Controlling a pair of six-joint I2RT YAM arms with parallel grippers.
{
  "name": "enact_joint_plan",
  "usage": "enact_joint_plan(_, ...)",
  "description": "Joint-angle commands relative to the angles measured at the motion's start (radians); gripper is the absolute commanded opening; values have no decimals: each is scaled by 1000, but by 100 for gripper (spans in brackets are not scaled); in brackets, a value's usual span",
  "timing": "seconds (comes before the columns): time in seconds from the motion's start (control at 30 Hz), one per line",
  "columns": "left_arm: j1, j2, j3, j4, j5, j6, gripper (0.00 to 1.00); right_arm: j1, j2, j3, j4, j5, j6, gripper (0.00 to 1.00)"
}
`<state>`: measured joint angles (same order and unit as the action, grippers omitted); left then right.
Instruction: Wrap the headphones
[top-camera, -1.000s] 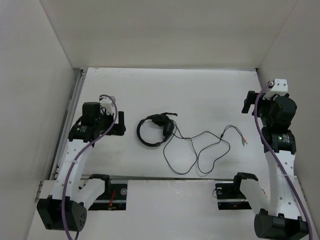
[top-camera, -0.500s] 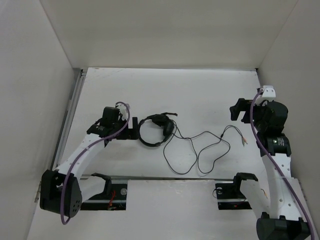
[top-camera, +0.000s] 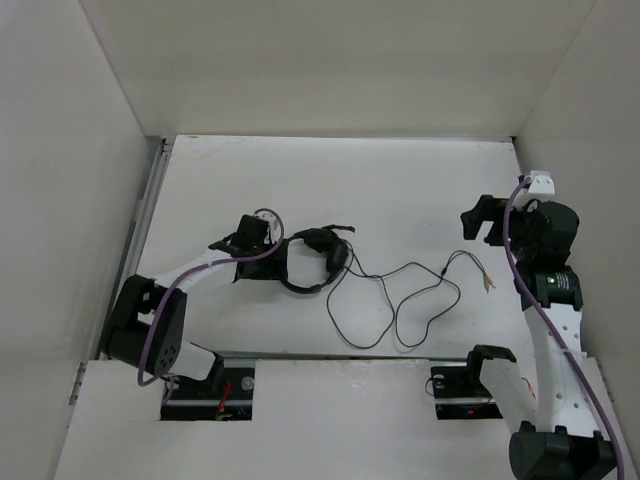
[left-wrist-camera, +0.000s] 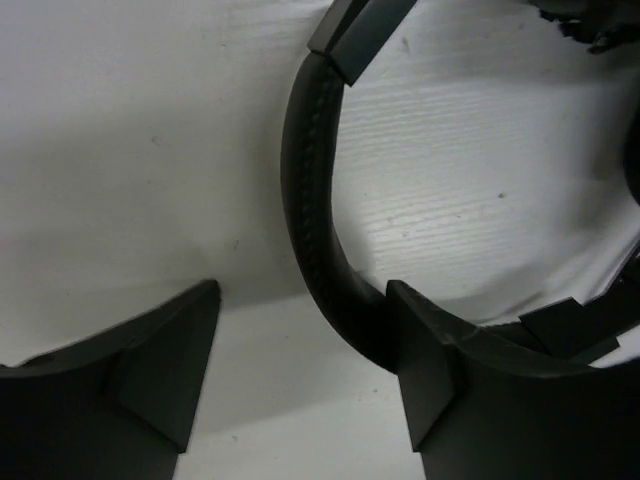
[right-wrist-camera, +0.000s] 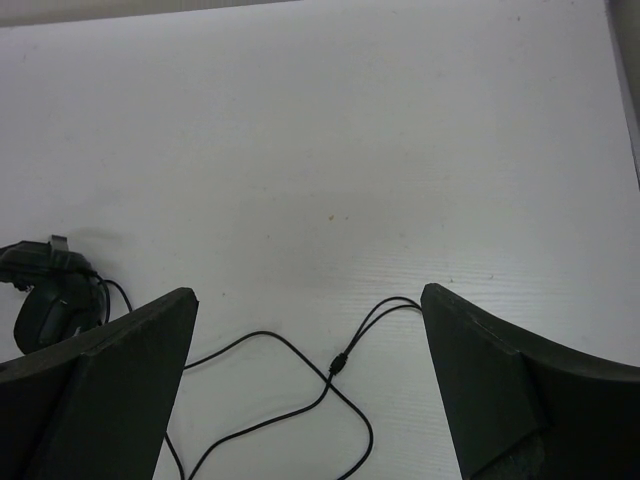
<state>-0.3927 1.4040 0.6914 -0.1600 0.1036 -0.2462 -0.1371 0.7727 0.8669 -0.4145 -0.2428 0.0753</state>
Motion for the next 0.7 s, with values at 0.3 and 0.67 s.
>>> enact_joint_plan(0.3, 16, 168, 193, -30, -194, 16, 17, -46, -33, 8, 71, -20, 49, 100)
enact_joint_plan(0.67, 75, 274, 378, -56, -269, 119, 40, -43, -38, -25, 128, -26, 72, 100)
